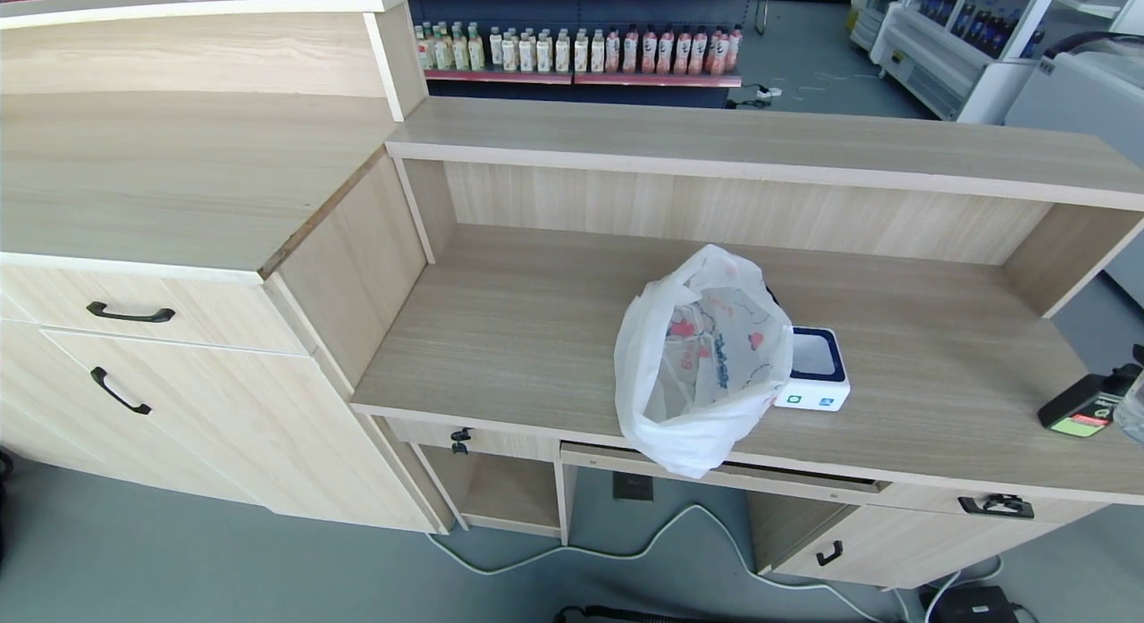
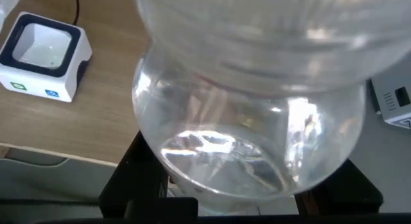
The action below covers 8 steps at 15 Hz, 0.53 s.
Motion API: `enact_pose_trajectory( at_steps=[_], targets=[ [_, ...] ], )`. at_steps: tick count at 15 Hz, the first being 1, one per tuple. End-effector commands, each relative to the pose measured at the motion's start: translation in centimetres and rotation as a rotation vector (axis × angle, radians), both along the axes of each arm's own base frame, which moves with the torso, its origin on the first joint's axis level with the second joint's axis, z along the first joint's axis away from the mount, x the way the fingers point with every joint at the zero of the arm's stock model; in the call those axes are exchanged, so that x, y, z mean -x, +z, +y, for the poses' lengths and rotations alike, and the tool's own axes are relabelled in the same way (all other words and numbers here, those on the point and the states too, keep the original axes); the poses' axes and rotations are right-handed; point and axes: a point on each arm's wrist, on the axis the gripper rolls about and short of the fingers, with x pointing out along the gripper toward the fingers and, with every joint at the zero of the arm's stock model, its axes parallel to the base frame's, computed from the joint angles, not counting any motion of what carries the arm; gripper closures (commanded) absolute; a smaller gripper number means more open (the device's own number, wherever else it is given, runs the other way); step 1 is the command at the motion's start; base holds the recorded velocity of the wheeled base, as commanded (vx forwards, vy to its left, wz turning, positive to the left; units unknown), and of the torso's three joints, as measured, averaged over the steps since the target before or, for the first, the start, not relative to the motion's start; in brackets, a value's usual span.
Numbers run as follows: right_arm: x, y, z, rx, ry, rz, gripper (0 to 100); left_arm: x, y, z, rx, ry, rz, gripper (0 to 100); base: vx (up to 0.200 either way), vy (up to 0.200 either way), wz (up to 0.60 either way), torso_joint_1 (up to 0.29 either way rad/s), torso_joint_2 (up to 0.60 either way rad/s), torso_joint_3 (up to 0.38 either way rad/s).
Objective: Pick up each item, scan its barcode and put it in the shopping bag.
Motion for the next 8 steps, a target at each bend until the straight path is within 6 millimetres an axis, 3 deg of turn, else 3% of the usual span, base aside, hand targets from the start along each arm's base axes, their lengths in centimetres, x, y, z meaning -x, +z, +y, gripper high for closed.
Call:
enact_pose_trajectory(
  at_steps=[1,4,5,8],
  targets=[
    [1.6,1.8,0.4,0.042,-0.027,-0.052,100,0.0,0.0,0.0,0.0,0.0,-0.001,0,0.0,0.0,0.6,-0.002,0.0,0.007],
    [-0.2,2.5,1.6,-0.011,0.061,-0.09,100,0.0,0.0,0.0,0.0,0.0,-0.001,0,0.0,0.0,0.6,-0.006,0.0,0.001],
    [-0.8,2.4,2.0,-0.053,0.079,-0.092,100,0.0,0.0,0.0,0.0,0.0,-0.001,0,0.0,0.0,0.0,0.0,0.0,0.0],
    [-6.4,1.9,4.5,-0.216,0.198,-0.082,100,0.0,0.0,0.0,0.0,0.0,-0.001,0,0.0,0.0,0.0,0.0,0.0,0.0]
  ],
)
